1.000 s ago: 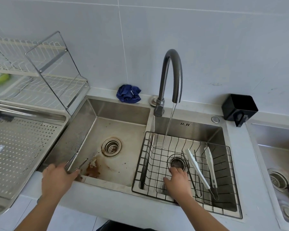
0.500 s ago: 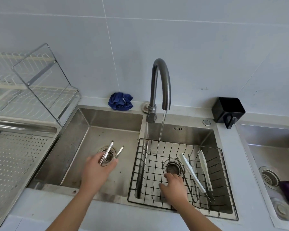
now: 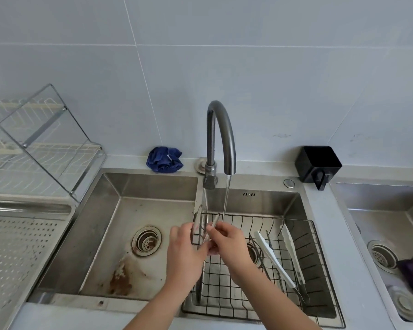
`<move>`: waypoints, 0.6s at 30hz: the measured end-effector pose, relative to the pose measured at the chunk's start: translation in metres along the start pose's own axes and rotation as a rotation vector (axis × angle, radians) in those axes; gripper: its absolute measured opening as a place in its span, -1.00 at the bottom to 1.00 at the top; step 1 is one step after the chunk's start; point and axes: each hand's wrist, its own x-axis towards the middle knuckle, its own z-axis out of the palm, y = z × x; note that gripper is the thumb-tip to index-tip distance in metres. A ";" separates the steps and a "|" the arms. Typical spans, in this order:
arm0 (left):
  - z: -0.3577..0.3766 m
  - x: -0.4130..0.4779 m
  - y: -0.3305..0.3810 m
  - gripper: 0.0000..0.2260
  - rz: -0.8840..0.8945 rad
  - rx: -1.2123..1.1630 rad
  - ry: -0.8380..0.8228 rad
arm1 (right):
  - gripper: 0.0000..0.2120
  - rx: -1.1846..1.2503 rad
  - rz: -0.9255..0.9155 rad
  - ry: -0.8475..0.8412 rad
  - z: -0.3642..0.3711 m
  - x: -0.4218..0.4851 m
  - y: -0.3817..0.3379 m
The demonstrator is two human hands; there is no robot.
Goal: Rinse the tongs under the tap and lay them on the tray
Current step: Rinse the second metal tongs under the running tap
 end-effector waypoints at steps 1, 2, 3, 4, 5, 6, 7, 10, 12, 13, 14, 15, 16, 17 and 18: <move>0.000 0.001 0.000 -0.60 0.011 -0.018 -0.023 | -0.79 0.003 0.008 0.025 -0.001 0.002 0.000; 0.000 0.002 -0.002 -0.60 0.022 -0.033 -0.049 | -0.77 -0.001 0.015 0.046 -0.002 0.004 0.000; 0.000 0.003 -0.005 -0.59 0.034 -0.043 -0.084 | -0.77 0.000 0.020 0.065 -0.004 0.007 0.000; -0.002 0.004 -0.007 -0.60 0.032 -0.050 -0.136 | -0.78 0.000 0.022 0.080 -0.006 0.009 -0.001; -0.003 0.005 -0.009 -0.63 0.008 -0.072 -0.207 | -0.80 0.007 0.023 0.093 -0.007 0.012 -0.001; -0.003 0.005 -0.011 -0.71 -0.041 -0.119 -0.281 | -0.82 0.013 0.021 0.102 -0.008 0.015 -0.001; -0.002 0.005 -0.013 -0.83 -0.099 -0.194 -0.335 | -0.83 0.025 0.019 0.097 -0.009 0.017 -0.001; 0.003 0.001 -0.022 -0.92 -0.137 -0.272 -0.332 | -0.80 0.077 0.016 0.071 -0.009 0.022 -0.004; 0.006 -0.001 -0.024 -0.91 -0.115 -0.245 -0.303 | -0.79 0.100 0.012 0.107 -0.008 0.026 -0.007; 0.007 -0.002 -0.024 -0.92 -0.104 -0.236 -0.294 | -0.77 0.097 0.004 0.130 -0.008 0.028 -0.009; 0.008 -0.002 -0.023 -0.92 -0.090 -0.228 -0.288 | -0.76 0.081 -0.007 0.153 -0.008 0.030 -0.011; 0.010 -0.002 -0.023 -0.91 -0.078 -0.221 -0.284 | -0.74 0.053 -0.016 0.176 -0.008 0.032 -0.012; 0.011 -0.002 -0.022 -0.89 -0.072 -0.208 -0.284 | -0.73 0.023 -0.023 0.196 -0.009 0.034 -0.012; 0.012 -0.003 -0.021 -0.85 -0.075 -0.200 -0.285 | -0.73 -0.002 -0.024 0.211 -0.009 0.036 -0.011; 0.013 -0.003 -0.020 -0.79 -0.074 -0.195 -0.282 | -0.74 -0.020 -0.023 0.219 -0.009 0.038 -0.010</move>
